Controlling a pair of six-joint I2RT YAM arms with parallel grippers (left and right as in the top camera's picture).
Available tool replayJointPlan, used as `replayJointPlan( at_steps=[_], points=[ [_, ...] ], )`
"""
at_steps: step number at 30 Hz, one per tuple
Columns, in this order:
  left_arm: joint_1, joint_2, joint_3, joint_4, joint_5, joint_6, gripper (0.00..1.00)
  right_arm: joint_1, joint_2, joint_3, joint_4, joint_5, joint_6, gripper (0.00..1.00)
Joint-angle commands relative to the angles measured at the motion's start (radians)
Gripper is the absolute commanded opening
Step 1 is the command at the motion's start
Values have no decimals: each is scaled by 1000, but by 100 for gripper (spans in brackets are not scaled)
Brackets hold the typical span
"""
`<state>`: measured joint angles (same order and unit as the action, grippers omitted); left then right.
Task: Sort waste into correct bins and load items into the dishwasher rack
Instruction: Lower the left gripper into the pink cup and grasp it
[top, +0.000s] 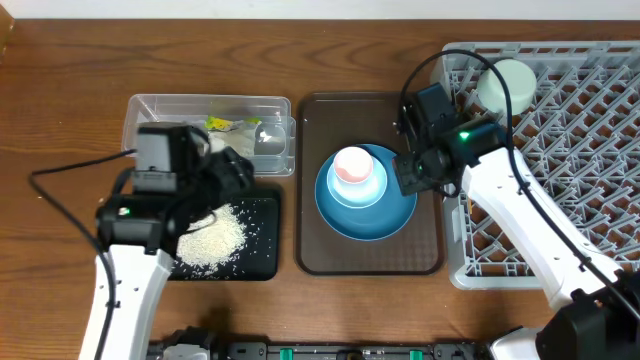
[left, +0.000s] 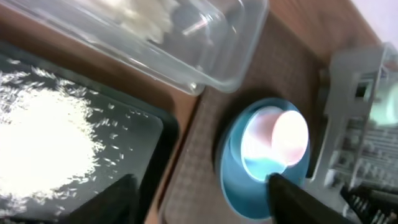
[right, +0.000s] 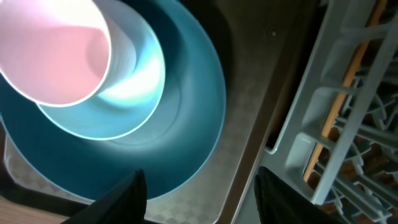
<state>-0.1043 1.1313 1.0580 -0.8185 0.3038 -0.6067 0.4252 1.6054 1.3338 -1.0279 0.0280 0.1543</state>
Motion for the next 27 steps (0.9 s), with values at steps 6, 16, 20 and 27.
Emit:
replayJointPlan(
  at_steps=[6,16,20,27],
  points=[
    [-286,132,5,59,-187,-114,60,-30,-101,41,-2,-10,36,56],
    [-485,350,5,319,-193,-133,49,-29,-211,41,-42,-10,36,60],
    [-509,408,5,373,-246,-133,49,-29,-214,40,-42,-10,36,60],
    [-511,455,5,432,-297,-170,50,-29,-213,40,-39,-9,35,63]
  ],
)
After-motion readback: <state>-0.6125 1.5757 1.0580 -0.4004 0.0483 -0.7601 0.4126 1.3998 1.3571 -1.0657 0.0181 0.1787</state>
